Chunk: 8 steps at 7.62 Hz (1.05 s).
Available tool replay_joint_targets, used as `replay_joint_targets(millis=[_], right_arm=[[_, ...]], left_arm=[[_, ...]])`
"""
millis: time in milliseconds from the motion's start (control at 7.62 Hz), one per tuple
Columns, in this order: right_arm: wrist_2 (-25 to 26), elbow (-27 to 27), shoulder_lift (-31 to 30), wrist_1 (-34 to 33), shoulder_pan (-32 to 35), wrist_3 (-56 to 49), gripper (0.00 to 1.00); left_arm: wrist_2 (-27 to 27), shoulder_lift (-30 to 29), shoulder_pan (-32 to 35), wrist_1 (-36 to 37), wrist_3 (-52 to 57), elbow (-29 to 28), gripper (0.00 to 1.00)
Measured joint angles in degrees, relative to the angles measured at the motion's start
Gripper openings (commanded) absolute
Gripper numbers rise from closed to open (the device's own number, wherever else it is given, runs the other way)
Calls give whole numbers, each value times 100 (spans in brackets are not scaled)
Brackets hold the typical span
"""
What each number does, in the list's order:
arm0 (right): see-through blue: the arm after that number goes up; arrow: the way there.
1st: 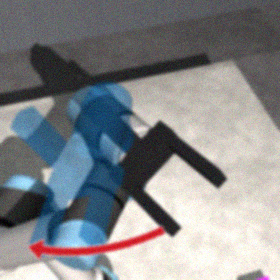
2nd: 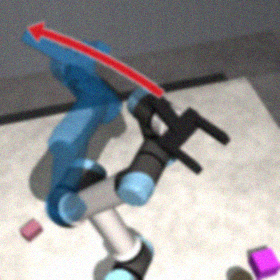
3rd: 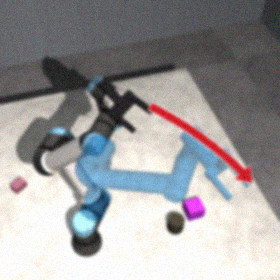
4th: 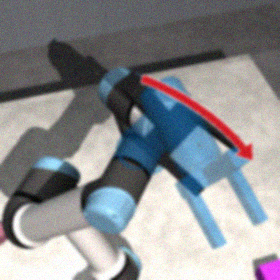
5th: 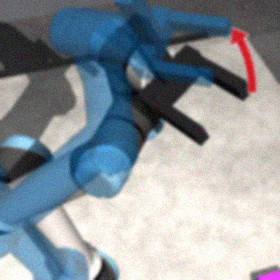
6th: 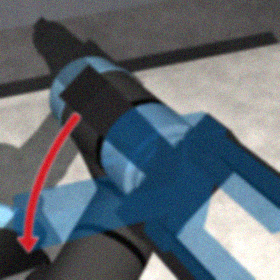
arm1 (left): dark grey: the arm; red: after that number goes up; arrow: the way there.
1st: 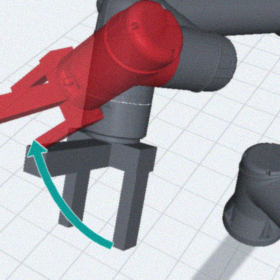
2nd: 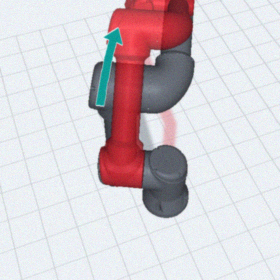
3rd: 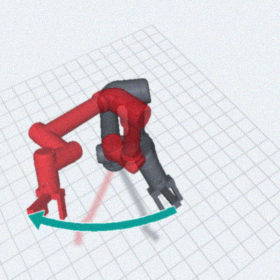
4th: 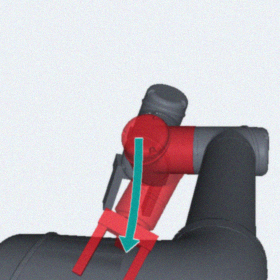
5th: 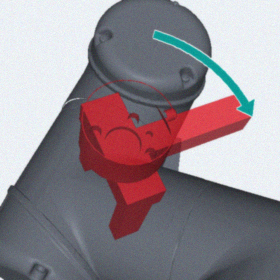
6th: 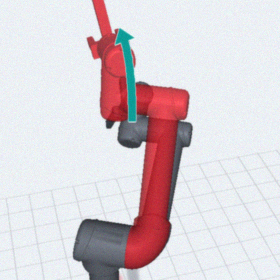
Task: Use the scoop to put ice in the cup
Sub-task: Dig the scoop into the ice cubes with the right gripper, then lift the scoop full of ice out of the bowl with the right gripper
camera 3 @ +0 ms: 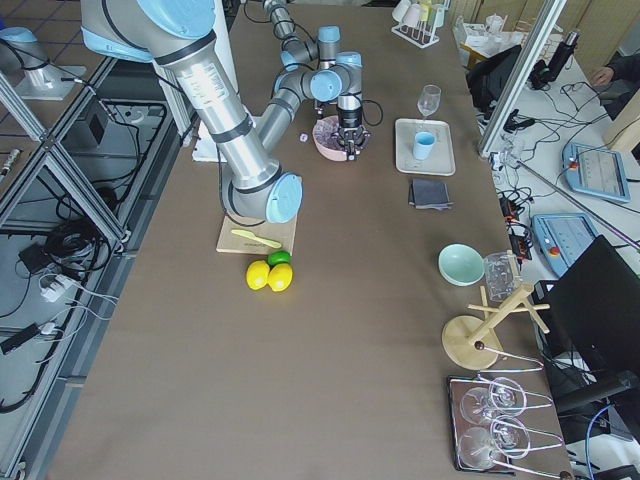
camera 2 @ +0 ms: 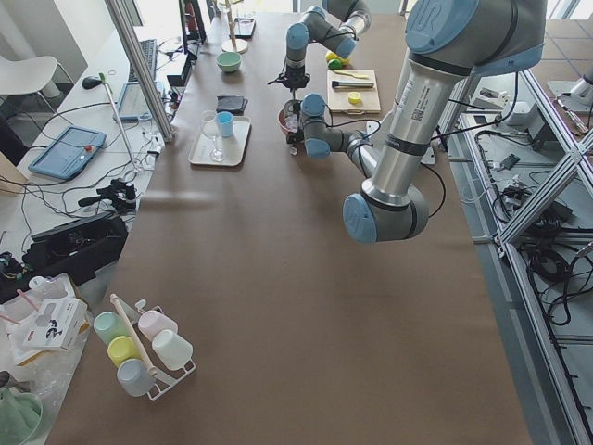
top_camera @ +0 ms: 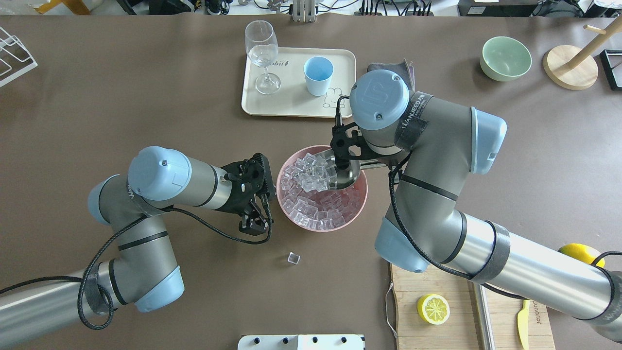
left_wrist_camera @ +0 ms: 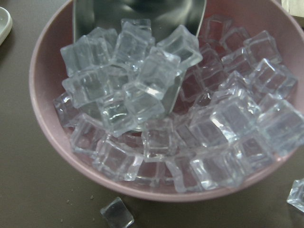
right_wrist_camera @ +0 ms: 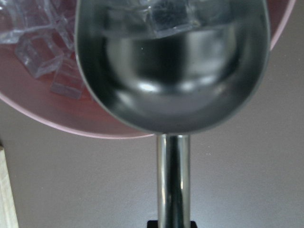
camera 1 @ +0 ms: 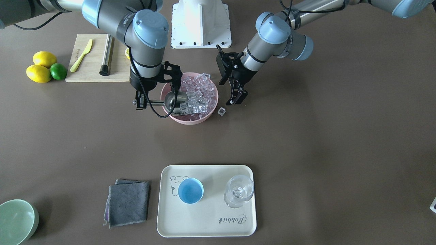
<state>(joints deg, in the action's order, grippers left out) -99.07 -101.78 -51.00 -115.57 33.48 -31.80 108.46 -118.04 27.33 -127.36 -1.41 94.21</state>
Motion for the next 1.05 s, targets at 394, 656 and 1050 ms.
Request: replay_joint_targets(millis=[394,656,1050], right_arm=[[16,-5,-102,350,97,77,0],[-90,-5,-157,421,155,113,0],[-621,-46,-205,438,305,137,0]], left_arm=[[0,-4,0,1,-7,1,99],[0,0,0,0,-4,0,99],[0,0,0,-6,0,1,99]])
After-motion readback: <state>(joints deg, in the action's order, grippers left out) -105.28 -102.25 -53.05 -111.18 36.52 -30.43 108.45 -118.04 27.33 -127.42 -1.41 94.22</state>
